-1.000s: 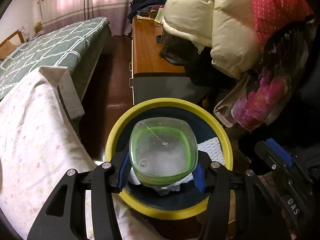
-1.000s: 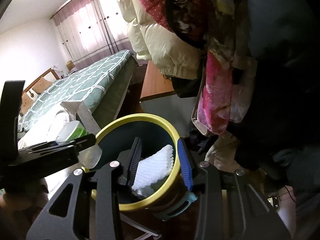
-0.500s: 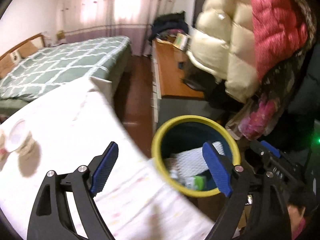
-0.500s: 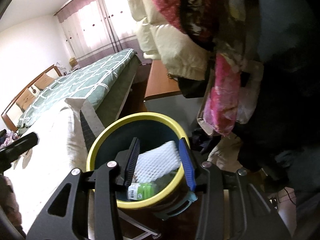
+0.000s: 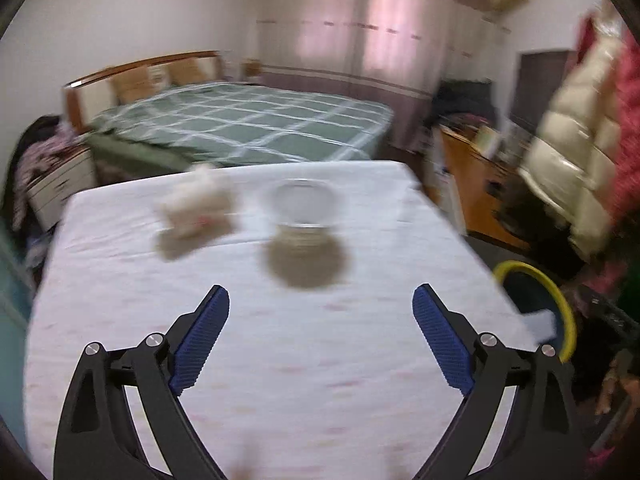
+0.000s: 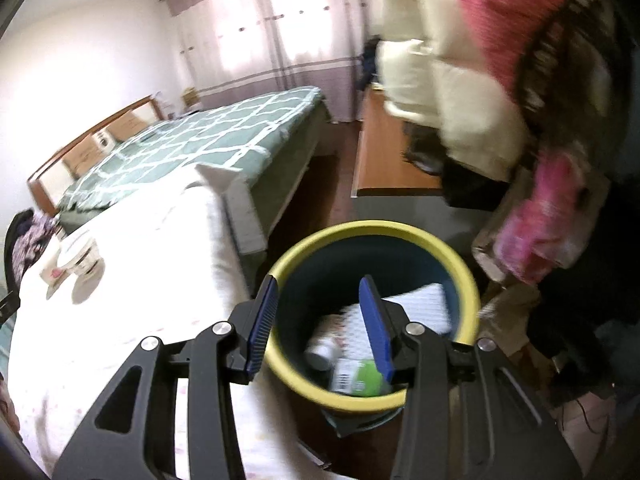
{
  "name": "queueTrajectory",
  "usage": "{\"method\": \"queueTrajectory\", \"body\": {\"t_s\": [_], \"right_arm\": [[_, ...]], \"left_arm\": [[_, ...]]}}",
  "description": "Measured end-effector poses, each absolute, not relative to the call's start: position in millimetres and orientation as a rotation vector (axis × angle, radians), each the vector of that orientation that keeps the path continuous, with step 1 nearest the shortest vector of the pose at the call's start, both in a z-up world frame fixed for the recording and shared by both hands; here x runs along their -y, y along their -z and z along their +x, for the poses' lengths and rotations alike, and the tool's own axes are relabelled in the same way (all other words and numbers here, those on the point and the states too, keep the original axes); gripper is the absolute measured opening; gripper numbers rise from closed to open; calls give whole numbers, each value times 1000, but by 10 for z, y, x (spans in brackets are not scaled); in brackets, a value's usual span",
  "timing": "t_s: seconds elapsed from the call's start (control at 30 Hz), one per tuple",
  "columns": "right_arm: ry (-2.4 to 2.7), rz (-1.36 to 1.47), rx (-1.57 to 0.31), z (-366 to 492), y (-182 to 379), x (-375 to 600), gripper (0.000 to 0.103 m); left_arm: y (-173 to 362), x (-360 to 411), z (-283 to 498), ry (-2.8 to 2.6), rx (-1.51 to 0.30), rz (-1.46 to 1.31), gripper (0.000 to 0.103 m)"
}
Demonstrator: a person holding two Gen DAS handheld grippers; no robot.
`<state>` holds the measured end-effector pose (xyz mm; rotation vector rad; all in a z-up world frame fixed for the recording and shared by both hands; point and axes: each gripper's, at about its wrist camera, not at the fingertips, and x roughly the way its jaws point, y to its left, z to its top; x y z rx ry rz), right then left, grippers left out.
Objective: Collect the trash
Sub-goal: 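Move the right gripper to the white plastic bowl and grasp its rim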
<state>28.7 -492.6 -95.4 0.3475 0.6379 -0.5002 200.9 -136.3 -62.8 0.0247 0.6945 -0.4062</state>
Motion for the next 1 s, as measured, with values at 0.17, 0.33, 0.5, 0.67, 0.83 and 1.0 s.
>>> {"method": "queueTrajectory", "body": {"t_s": [0.17,0.33,0.5,0.67,0.83,1.0], "right_arm": [[395,289,-655,689,857,4480,46],[230,221,-675,1246,748,3890,47],[53,158,-678,1795,645,3220,53],[6,121,-687,2304,639,2855,55],[96,82,-744,2897,731,2807,55],[100,157,-875,3288,1060,2910,47]], "left_arm": [[726,486,2228,248,-694,-58,92],[837,-171,2361,113,-669,-118,93],[922,-359,2419,93,-674,-192,93],[935,-265,2383,87,-677,-202,93],[918,-332,2328,74,-667,-230,94],[922,-338,2318,72,-667,-237,94]]}}
